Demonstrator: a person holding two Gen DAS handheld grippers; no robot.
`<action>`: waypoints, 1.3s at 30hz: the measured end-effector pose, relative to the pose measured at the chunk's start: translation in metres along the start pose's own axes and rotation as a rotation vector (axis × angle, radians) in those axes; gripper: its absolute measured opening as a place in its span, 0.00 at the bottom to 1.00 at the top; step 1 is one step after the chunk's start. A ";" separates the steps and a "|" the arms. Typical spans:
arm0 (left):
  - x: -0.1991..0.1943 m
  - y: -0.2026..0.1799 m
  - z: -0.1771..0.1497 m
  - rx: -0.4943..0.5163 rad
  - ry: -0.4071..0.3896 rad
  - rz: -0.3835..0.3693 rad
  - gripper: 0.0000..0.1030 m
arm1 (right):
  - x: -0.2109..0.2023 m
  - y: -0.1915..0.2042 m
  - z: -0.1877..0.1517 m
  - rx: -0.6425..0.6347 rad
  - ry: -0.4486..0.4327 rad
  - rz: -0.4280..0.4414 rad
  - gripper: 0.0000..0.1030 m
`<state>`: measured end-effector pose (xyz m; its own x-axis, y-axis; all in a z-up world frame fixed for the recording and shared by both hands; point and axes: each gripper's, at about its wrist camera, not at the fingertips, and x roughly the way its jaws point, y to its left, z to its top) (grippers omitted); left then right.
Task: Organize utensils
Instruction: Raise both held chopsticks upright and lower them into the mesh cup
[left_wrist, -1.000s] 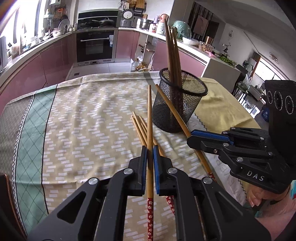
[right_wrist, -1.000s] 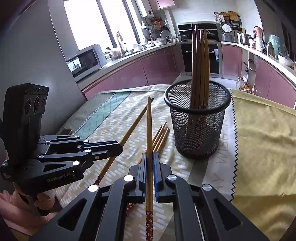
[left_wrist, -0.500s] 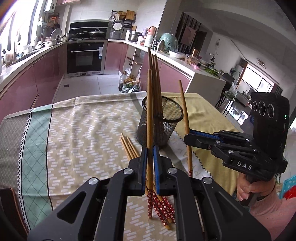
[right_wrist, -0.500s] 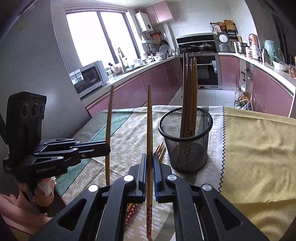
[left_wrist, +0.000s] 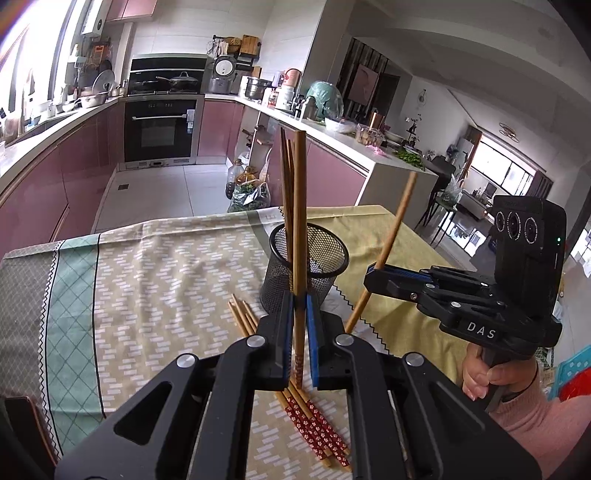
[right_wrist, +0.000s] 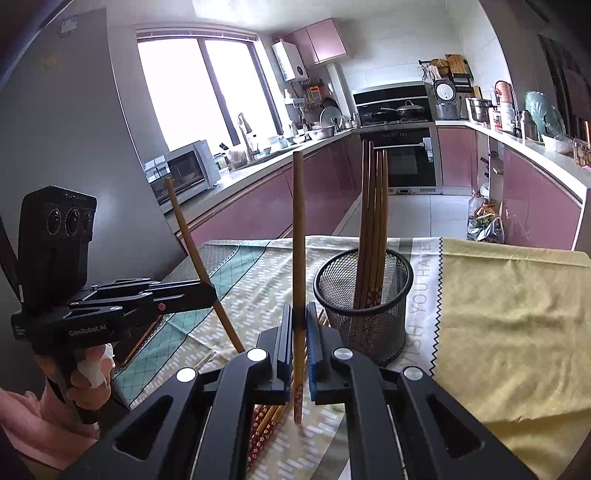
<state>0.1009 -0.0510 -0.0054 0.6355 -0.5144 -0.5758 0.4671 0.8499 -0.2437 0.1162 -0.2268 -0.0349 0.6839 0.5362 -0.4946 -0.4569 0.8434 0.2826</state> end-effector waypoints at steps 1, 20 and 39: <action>0.000 0.000 0.001 0.000 -0.003 -0.001 0.07 | -0.001 0.000 0.002 -0.003 -0.005 -0.001 0.06; -0.006 -0.012 0.052 0.048 -0.096 -0.012 0.07 | -0.033 0.000 0.052 -0.076 -0.130 -0.035 0.06; 0.002 -0.031 0.087 0.106 -0.143 0.051 0.07 | -0.028 -0.009 0.081 -0.105 -0.178 -0.087 0.06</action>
<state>0.1416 -0.0880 0.0687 0.7375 -0.4885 -0.4663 0.4897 0.8623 -0.1287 0.1469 -0.2464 0.0427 0.8086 0.4665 -0.3584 -0.4420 0.8838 0.1533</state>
